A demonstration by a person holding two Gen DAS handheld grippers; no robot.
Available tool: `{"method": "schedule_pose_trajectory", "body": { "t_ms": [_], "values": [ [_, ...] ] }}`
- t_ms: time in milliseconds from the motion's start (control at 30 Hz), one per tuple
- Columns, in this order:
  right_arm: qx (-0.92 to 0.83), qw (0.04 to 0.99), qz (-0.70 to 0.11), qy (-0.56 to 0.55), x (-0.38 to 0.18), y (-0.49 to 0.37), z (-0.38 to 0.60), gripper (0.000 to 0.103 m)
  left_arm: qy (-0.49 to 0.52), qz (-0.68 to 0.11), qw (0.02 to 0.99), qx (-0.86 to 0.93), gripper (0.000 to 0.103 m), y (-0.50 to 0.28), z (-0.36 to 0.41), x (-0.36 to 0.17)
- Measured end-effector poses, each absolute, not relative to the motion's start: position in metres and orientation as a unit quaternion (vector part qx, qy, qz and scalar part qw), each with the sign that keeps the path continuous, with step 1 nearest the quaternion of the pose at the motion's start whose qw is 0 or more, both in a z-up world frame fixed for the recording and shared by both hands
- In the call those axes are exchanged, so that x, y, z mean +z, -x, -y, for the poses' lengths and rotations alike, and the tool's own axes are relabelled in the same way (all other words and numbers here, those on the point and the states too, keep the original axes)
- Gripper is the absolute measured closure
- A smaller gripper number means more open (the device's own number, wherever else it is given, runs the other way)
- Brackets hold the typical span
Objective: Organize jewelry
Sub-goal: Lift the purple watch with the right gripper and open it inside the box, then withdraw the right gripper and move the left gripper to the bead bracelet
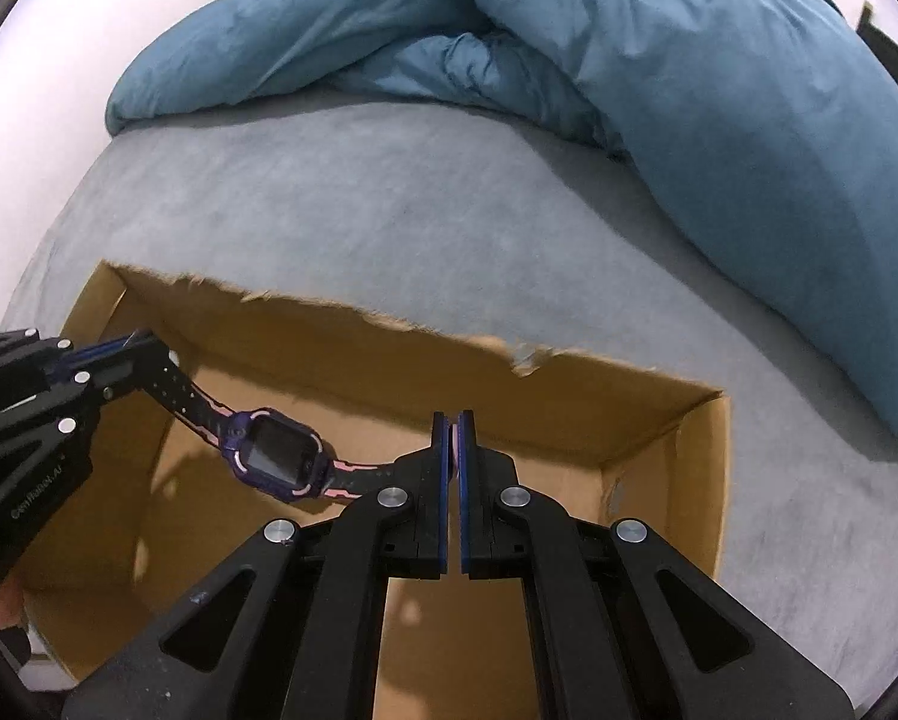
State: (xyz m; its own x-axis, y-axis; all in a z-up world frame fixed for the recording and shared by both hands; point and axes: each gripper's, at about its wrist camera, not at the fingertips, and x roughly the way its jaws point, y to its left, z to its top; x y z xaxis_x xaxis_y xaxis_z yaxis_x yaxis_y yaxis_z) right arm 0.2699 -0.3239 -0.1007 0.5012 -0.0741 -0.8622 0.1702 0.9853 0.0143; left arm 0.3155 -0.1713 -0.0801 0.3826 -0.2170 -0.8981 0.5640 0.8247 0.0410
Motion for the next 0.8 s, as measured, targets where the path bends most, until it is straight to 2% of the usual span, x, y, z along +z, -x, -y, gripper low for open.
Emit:
{"method": "schedule_pose_trajectory", "body": {
  "t_ms": [200, 333, 400, 467, 500, 667, 800],
  "values": [
    [-0.076, 0.854, -0.512, -0.052, -0.119, -0.271, 0.331, 0.101, -0.185, -0.516, 0.806, -0.224, 0.098, -0.323, 0.171, -0.097],
    [-0.084, 0.855, -0.507, -0.07, -0.119, -0.272, 0.341, 0.096, -0.171, -0.529, 0.803, -0.216, 0.098, -0.329, 0.163, -0.099],
    [-0.082, 0.857, -0.503, -0.07, -0.114, -0.269, 0.339, 0.086, -0.175, -0.521, 0.807, -0.213, 0.093, -0.328, 0.16, -0.095],
    [-0.087, 0.862, -0.495, -0.063, -0.111, -0.266, 0.339, 0.083, -0.175, -0.519, 0.809, -0.215, 0.08, -0.326, 0.157, -0.09],
    [-0.085, 0.864, -0.492, -0.064, -0.109, -0.265, 0.339, 0.082, -0.174, -0.517, 0.81, -0.216, 0.078, -0.324, 0.156, -0.088],
    [-0.088, 0.868, -0.484, -0.073, -0.103, -0.257, 0.343, 0.077, -0.165, -0.503, 0.819, -0.221, 0.077, -0.313, 0.149, -0.07],
    [-0.084, 0.876, -0.467, -0.084, -0.089, -0.237, 0.345, 0.077, -0.15, -0.477, 0.835, -0.23, 0.077, -0.294, 0.135, -0.045]
  ]
}}
